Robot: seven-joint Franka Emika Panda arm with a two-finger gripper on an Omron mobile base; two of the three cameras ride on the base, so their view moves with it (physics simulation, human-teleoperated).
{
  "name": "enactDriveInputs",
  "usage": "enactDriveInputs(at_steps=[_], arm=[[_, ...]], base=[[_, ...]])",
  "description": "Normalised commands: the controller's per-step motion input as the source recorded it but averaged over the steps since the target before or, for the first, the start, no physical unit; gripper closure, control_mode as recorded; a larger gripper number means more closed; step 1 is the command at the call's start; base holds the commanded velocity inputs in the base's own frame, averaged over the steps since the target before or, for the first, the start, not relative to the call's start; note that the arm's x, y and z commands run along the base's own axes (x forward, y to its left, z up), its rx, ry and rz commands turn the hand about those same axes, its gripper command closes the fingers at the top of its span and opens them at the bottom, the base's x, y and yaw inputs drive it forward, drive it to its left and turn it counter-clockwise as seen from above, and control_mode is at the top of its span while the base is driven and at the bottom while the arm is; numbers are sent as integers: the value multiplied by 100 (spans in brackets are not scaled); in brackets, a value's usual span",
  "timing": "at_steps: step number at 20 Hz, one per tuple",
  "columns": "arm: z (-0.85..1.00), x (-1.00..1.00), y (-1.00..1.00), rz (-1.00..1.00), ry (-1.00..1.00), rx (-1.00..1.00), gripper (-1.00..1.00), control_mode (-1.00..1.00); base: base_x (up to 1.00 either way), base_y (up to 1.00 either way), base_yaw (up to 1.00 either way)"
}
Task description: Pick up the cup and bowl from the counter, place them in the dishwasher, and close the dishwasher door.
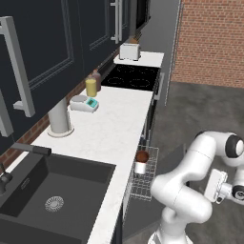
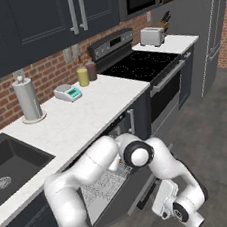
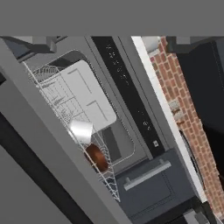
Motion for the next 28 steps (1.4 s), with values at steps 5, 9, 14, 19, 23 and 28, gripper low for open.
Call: enactDriveInputs(at_steps=[5, 9, 14, 19, 23, 28], arm=[[-30, 30, 0, 10, 0, 0, -100, -100], [-37, 23, 0, 10, 0, 0, -100, -100], [-43, 22, 0, 9, 0, 0, -100, -100], [-55, 16, -8, 10, 0, 1, -100, -100], [-43, 13, -13, 9, 0, 0, -100, -100], [-48, 27, -2, 8, 0, 2, -100, -100]], base=[[0, 0, 0], [0, 0, 0], [0, 0, 0], [0, 0, 0], [0, 0, 0], [0, 0, 0]])
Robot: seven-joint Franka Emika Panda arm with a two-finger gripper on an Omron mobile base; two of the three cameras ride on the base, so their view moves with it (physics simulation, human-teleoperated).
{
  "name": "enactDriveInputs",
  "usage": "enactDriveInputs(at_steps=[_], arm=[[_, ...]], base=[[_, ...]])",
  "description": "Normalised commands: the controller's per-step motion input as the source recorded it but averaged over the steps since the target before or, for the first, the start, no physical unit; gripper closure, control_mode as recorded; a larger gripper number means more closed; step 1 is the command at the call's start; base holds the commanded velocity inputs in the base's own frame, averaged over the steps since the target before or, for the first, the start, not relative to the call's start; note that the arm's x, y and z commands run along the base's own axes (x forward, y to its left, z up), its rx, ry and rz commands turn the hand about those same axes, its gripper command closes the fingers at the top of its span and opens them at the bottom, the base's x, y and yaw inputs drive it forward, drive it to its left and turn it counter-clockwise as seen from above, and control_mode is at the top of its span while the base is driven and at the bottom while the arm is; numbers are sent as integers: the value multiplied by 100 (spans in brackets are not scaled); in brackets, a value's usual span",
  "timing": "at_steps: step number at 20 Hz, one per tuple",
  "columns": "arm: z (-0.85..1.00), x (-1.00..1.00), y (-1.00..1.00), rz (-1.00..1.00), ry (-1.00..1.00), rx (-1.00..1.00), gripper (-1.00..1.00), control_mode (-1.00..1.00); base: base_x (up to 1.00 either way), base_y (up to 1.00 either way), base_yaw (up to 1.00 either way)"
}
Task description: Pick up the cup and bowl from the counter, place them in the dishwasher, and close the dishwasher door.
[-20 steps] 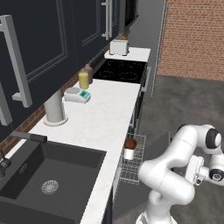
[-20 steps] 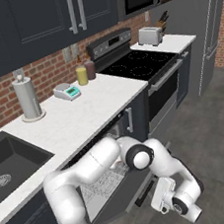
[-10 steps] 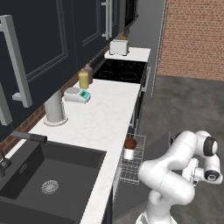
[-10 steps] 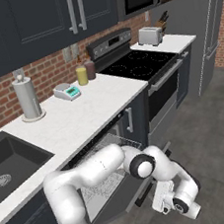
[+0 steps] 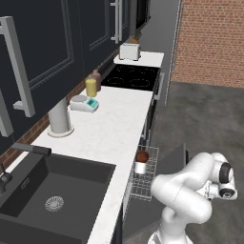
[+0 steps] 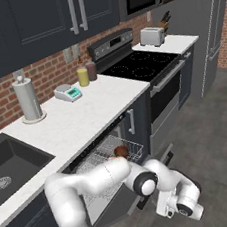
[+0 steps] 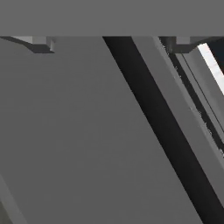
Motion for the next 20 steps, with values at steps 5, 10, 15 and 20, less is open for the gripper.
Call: enactDriveInputs(at_steps=[5, 10, 15, 20], arm=[[-61, 29, -1, 8, -3, 11, -100, -100], [-59, 3, 7, 7, -15, 26, -100, -100], [-43, 14, 83, 6, -18, 22, -100, -100], [-25, 46, 100, 7, -6, 17, -100, -100]], base=[[0, 0, 0], [0, 0, 0], [0, 0, 0], [0, 0, 0]])
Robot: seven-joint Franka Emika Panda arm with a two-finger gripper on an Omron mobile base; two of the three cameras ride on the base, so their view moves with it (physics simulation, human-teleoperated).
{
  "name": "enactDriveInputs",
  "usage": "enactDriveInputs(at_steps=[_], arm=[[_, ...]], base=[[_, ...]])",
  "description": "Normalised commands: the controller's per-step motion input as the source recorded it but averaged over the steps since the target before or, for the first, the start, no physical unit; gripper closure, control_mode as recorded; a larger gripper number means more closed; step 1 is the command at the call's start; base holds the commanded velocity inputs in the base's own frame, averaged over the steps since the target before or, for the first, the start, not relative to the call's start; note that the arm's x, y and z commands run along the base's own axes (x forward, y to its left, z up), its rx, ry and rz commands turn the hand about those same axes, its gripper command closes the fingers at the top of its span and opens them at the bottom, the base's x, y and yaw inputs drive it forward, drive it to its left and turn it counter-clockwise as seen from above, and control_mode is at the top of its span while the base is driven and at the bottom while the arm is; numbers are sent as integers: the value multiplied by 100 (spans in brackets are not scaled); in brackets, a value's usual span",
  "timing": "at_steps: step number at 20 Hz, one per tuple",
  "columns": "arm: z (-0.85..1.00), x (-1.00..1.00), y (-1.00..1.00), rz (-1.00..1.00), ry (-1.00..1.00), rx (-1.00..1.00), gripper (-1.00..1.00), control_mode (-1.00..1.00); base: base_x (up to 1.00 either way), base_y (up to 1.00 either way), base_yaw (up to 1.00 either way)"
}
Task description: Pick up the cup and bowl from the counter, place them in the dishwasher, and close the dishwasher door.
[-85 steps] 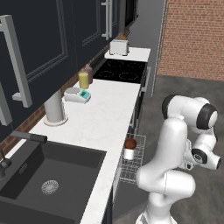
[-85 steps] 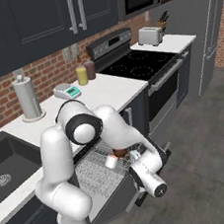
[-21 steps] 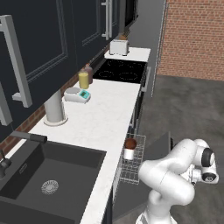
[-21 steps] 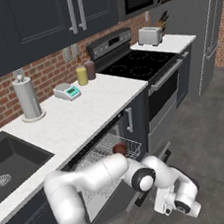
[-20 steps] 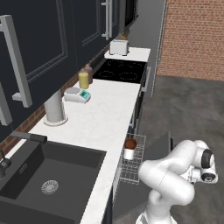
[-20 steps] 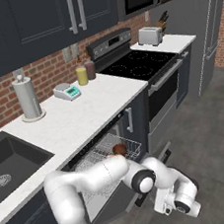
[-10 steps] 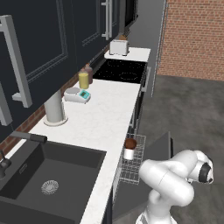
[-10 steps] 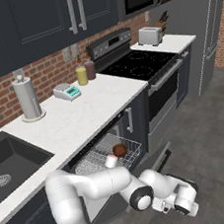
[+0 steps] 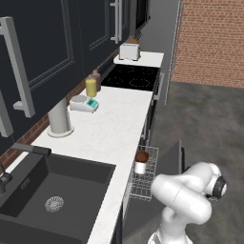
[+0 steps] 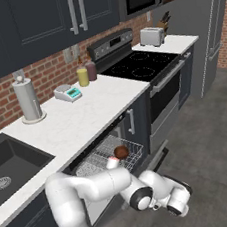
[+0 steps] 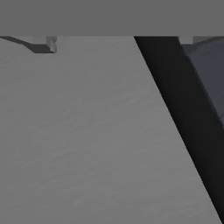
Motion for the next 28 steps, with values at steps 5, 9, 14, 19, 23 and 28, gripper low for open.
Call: enactDriveInputs(at_steps=[5, 9, 14, 19, 23, 28], arm=[[22, 19, 100, 5, -11, 6, -100, -100], [54, 10, 100, 0, 0, -5, -100, -100], [52, 1, 100, 0, 0, -12, -100, -100], [43, 0, 100, -1, -1, -20, -100, -100], [32, 0, 100, -8, 0, -25, -100, -100], [11, 0, 100, -14, 1, -26, -100, -100]], base=[[0, 0, 0], [0, 0, 0], [0, 0, 0], [0, 0, 0], [0, 0, 0], [0, 0, 0]])
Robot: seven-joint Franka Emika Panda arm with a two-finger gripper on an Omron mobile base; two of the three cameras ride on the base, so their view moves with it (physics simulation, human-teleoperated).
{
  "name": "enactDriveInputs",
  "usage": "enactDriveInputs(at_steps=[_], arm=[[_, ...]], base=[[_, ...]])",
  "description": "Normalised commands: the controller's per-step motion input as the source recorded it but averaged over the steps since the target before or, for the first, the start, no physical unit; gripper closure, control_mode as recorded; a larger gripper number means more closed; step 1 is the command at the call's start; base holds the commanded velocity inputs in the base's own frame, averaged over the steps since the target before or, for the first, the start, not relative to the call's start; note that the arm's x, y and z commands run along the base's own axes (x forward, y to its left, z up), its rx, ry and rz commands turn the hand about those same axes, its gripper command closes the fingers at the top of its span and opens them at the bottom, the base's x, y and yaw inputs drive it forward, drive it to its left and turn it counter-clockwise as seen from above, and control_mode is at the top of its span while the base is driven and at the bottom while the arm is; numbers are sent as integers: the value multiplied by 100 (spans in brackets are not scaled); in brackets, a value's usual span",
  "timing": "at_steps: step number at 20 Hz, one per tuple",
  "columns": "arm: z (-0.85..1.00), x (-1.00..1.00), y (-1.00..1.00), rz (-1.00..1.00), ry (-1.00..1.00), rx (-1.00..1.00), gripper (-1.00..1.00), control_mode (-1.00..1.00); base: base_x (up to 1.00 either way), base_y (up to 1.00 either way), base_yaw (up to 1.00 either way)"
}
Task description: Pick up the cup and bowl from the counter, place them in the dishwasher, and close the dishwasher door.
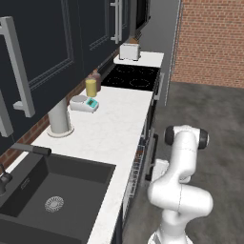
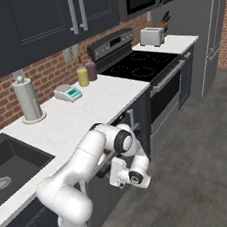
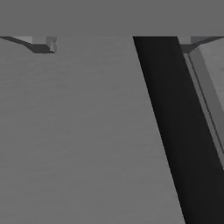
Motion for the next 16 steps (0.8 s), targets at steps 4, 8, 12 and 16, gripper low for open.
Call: enactDriveInputs(at_steps=[4, 8, 12, 16], arm=[[1, 0, 100, -14, 2, -22, -100, -100], [0, 0, 100, -14, 0, -19, -100, -100], [0, 8, 100, -13, 0, -19, -100, -100], [0, 12, 100, -12, 0, -17, -100, -100]], base=[[0, 0, 0], [0, 0, 0], [0, 0, 0], [0, 0, 0]])
